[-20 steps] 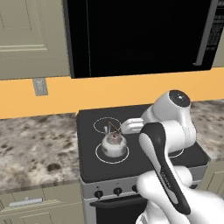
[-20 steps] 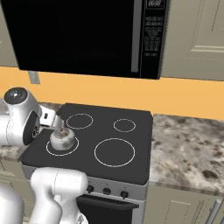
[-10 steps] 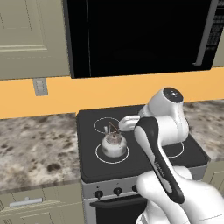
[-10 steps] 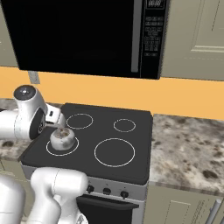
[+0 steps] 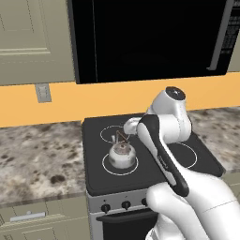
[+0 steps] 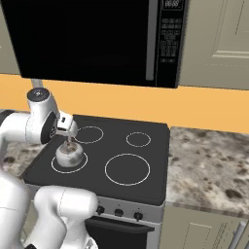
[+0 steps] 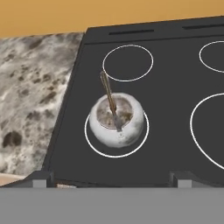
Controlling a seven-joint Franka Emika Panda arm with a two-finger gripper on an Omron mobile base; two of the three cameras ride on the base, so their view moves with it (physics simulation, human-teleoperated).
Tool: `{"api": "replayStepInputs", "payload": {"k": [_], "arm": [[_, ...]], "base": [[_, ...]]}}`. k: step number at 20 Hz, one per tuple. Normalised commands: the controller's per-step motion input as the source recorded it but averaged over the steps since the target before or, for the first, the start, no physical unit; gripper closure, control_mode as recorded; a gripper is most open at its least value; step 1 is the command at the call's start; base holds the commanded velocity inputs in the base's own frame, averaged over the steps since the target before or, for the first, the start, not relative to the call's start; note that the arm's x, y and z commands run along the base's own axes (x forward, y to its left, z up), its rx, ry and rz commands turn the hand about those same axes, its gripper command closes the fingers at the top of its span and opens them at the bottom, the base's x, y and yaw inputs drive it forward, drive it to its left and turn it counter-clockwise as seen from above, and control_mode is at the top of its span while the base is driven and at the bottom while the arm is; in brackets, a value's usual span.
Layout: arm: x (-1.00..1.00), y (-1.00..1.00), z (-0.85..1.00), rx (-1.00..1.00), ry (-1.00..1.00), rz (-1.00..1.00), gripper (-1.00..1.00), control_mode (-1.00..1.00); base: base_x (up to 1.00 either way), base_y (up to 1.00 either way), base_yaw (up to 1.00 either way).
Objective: The kettle is done boiling. Turn off the stove, then wait for 300 timesteps before moving the kettle to the dining table.
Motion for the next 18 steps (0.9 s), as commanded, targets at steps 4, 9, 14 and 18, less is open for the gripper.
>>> {"api": "replayStepInputs", "payload": {"k": [4,9,14,18], "arm": [[0.40,0.20,0.00,-0.06,0.08,0.00,-1.00,-1.00],[0.34,0.07,-0.01,-0.06,0.07,0.00,-1.00,-1.00],[0.28,0.00,-0.16,-0.04,-0.02,0.04,-1.00,-1.00],[0.26,0.01,-0.20,-0.03,-0.03,0.06,-1.00,-1.00]], "base": [[0.00,0.00,0.00],[0.00,0.00,0.00],[0.00,0.00,0.00],[0.00,0.00,0.00]]}}
